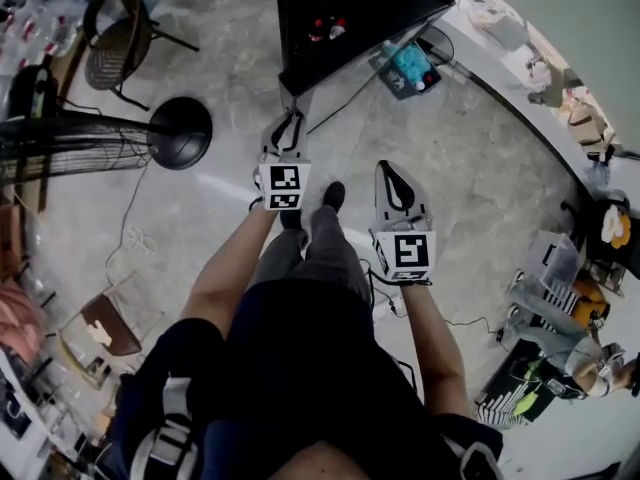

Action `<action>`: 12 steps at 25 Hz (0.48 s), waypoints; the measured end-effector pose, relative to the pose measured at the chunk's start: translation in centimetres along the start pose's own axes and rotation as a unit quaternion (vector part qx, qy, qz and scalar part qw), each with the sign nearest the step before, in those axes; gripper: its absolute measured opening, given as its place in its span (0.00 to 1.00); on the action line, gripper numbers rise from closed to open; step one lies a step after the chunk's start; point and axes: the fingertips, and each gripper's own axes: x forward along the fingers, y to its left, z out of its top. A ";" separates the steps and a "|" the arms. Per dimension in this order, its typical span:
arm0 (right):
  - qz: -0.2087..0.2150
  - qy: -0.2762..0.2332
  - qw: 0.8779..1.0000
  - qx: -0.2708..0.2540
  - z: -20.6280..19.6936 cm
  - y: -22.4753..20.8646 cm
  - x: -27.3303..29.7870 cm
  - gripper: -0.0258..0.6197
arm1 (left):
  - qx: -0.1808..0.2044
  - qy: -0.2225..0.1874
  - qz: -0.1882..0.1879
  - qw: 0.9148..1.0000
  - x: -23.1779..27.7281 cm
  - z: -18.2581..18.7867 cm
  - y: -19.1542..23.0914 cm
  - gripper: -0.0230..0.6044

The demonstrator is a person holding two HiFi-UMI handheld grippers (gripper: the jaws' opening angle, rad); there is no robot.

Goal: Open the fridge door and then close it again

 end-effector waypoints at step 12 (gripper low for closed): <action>0.010 -0.002 1.000 0.007 -1.9 -1.2 -4.0 0.07 | 0.007 0.011 0.002 1.000 -2.1 -0.7 -6.4 0.13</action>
